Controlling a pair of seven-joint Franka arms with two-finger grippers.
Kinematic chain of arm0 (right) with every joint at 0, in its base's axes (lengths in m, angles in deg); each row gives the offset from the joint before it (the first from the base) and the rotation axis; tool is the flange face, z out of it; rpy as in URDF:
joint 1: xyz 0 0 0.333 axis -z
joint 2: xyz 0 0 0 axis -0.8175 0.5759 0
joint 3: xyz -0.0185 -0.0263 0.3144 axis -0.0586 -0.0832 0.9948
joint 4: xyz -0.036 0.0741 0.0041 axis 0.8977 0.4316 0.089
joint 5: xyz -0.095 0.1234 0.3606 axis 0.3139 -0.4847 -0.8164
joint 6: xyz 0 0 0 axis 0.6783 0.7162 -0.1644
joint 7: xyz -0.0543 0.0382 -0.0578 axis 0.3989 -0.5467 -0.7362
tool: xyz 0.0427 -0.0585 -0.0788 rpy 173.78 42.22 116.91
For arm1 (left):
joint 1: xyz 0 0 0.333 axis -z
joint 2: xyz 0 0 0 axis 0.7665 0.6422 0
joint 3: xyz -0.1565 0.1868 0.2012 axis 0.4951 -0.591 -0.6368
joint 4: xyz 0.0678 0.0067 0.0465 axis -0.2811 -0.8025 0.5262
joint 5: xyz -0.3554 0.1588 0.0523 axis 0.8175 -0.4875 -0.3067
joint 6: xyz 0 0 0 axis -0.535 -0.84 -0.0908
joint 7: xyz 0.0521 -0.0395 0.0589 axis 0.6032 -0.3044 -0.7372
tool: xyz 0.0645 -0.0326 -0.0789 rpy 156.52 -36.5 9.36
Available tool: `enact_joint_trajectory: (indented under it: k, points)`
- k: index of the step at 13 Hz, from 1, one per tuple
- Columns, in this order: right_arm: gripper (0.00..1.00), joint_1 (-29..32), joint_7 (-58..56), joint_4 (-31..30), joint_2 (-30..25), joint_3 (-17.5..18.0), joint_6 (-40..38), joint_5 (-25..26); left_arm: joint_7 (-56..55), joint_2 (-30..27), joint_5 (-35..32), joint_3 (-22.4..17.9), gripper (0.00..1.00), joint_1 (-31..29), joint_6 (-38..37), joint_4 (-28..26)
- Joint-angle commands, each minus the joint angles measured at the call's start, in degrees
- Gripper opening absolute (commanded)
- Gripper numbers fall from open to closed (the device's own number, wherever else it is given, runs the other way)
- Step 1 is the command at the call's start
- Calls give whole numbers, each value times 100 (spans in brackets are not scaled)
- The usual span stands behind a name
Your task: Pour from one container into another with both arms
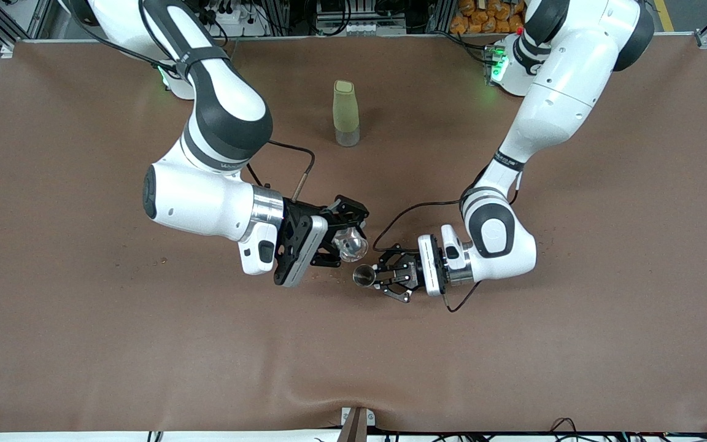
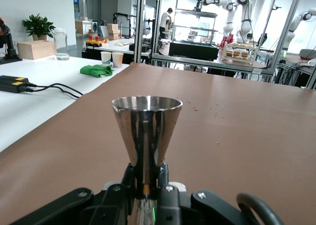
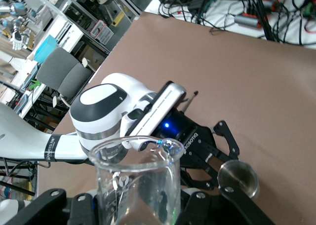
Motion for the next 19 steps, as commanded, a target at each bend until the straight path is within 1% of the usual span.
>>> enact_joint_trajectory:
  k: [1, 3, 7, 14, 19]
  points:
    - [0, -77, 522, -186, -138, -61, 46, 131, 583, -12, 204, -78, 0, 31, 52, 47]
    - [0, -130, 602, -177, -94, -61, 55, 306, 1023, 5, 248, -78, 0, 14, 78, 91]
    - [0, -174, 655, -186, -41, -61, 64, 456, 1868, 49, 854, -70, 0, 49, 69, 38]
    - [0, -244, 944, -177, 12, -61, 248, 456, 1896, 49, 943, 1, 0, 75, 52, 4]
    - [0, -253, 1330, -177, 20, -61, 248, 657, 1852, 49, 943, 1, 0, 22, -9, -14]
